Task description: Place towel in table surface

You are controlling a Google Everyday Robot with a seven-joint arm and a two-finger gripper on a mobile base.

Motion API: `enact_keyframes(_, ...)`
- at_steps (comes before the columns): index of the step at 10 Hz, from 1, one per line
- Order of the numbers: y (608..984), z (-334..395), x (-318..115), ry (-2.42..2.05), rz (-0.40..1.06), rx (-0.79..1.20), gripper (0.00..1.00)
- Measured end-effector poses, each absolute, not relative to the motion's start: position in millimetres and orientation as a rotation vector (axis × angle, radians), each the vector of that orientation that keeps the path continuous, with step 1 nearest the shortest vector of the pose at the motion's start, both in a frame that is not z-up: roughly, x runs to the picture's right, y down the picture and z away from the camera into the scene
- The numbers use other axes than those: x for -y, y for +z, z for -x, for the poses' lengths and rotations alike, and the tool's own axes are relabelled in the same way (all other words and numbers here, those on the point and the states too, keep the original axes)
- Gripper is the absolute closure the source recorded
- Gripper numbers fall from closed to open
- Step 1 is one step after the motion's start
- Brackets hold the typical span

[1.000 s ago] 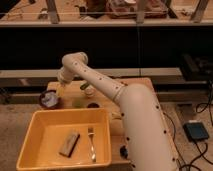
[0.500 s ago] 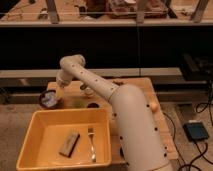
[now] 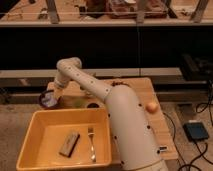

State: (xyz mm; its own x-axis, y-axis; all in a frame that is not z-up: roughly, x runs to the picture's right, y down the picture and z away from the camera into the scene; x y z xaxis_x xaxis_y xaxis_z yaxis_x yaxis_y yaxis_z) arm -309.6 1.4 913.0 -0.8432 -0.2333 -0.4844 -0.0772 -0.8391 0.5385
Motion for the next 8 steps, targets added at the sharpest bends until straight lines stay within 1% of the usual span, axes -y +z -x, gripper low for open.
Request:
enact_keyframes(1,915,310,-3,-2.808,-0.846,0.863,0.67)
enact_keyframes(3,913,308,-3,-2.815,-0.842,0.851,0.89)
enact_keyframes(4,911,306,-1,-2.819,-0.840,0.838,0.96)
enact_keyframes(5,904,303,6,-2.828,-0.841,0.806,1.00)
enact_keyframes(8,879,292,31,-2.851,-0.839,0.716,1.00)
